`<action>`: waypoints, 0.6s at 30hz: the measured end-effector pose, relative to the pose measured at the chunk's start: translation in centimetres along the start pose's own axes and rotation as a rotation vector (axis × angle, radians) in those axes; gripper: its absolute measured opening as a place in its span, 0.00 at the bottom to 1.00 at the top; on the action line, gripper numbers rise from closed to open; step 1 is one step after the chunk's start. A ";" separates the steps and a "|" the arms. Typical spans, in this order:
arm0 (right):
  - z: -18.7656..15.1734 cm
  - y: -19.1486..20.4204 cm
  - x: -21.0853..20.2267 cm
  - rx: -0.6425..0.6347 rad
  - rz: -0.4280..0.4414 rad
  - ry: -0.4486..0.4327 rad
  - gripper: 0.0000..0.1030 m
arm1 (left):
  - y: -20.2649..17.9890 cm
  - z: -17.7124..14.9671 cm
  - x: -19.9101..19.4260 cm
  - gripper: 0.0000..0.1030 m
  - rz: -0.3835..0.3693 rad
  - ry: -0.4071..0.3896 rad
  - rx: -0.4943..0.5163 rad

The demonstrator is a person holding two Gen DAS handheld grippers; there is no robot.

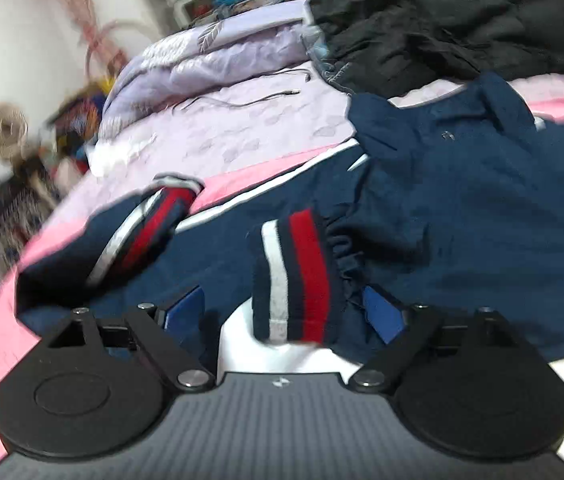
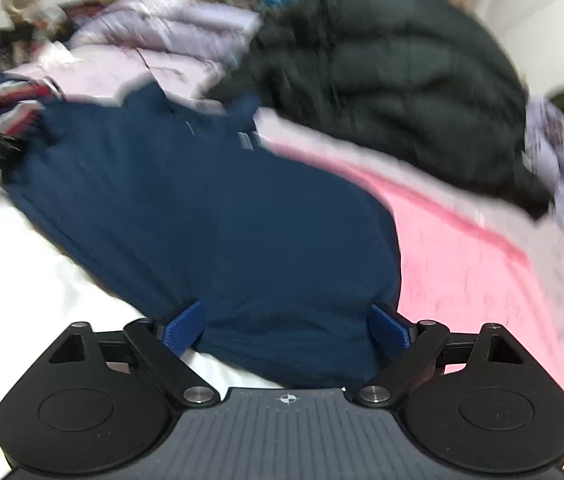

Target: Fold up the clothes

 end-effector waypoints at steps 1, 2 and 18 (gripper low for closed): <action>0.3 -0.2 -0.3 0.015 0.005 0.001 0.86 | 0.7 0.1 -0.7 0.86 -0.014 -0.016 -0.042; 0.5 -0.2 -0.8 0.019 0.008 -0.009 0.85 | 1.5 0.2 -1.7 0.86 -0.026 -0.044 -0.076; -7.5 -1.5 -13.3 0.211 0.070 0.066 0.87 | 7.4 -9.5 -11.2 0.89 -0.031 0.071 -0.015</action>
Point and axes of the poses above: each gripper's, at about its wrist camera, not at the fingertips, and x roughly the way its jaws point, y to its left, z to its top, the point moved 2 cm from there along x, roughly the way its jaws point, and after that the axes turned 5 degrees about z, right-handed, at the moved point
